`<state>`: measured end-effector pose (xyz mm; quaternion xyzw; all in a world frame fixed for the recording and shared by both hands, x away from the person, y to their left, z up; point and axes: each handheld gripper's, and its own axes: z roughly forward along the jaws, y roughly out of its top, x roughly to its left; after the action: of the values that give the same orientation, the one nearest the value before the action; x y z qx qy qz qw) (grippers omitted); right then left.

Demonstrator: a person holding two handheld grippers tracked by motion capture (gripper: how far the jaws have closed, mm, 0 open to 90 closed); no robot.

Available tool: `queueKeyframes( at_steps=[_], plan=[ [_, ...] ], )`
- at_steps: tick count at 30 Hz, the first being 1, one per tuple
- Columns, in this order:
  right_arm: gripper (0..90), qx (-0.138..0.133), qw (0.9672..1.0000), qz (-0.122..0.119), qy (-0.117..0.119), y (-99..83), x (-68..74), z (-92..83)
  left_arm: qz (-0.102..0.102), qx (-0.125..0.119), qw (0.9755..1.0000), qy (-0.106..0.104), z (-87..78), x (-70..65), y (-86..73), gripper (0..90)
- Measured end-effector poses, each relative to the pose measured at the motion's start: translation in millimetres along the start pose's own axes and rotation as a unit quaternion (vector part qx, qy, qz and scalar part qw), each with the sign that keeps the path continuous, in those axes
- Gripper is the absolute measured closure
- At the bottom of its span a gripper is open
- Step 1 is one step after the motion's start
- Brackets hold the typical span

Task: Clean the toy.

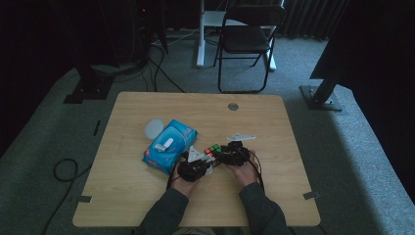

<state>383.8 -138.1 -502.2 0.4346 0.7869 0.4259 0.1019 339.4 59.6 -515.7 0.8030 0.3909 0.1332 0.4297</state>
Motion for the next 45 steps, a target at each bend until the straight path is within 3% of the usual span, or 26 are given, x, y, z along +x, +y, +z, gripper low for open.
queueKeyframes(
  at_steps=[2, 5, 9, 12, 20, 24, 28, 34, 40, 45],
  plan=[
    [52.5, -0.001, 1.0, 0.001, -0.001, -0.1, 0.3, 0.0, 0.0, -0.001, 0.9999, 0.016, -0.7, 8.5, 3.8, 83.6],
    [52.5, -0.001, 1.0, 0.003, -0.002, -0.3, 0.6, 0.0, -0.017, -0.007, 0.9992, 0.036, -4.0, 22.5, 8.3, 83.7],
    [53.0, 0.001, 1.0, 0.002, -0.002, 0.5, 0.7, -0.2, -0.023, -0.015, 0.9985, 0.047, -11.4, 31.1, 11.6, 83.6],
    [56.1, -0.005, 0.9999, -0.005, -0.015, 3.1, 0.9, -4.5, -0.023, -0.018, 0.9986, 0.045, -14.3, 30.7, 11.7, 83.6],
    [58.3, -0.021, 0.9982, 0.013, -0.054, 2.2, -12.3, -16.0, -0.014, -0.008, 0.9993, 0.034, -11.9, 24.2, 6.7, 83.5],
    [57.2, -0.01, 0.9969, 0.01, -0.077, -2.0, -14.2, -15.3, -0.016, -0.008, 0.9994, 0.029, -13.0, 21.5, 3.6, 83.1],
    [55.3, -0.003, 0.9975, 0.011, -0.069, -6.0, -13.5, -16.4, -0.013, -0.006, 0.9995, 0.026, -15.3, 19.4, 0.7, 83.1],
    [52.3, 0.001, 0.999, -0.011, -0.044, -11.6, -3.1, -16.5, -0.011, -0.01, 0.9996, 0.025, -20.7, 16.1, -3.7, 82.6],
    [45.8, -0.015, 0.9989, -0.025, -0.036, -4.5, 2.3, -12.1, -0.009, -0.006, 0.9996, 0.025, -24.7, 15.4, -8.0, 82.6],
    [44.3, -0.007, 0.999, -0.033, -0.027, 1.2, 4.2, -3.1, -0.007, -0.005, 0.9998, 0.019, -22.8, 13.6, -7.3, 82.6]
  ],
)
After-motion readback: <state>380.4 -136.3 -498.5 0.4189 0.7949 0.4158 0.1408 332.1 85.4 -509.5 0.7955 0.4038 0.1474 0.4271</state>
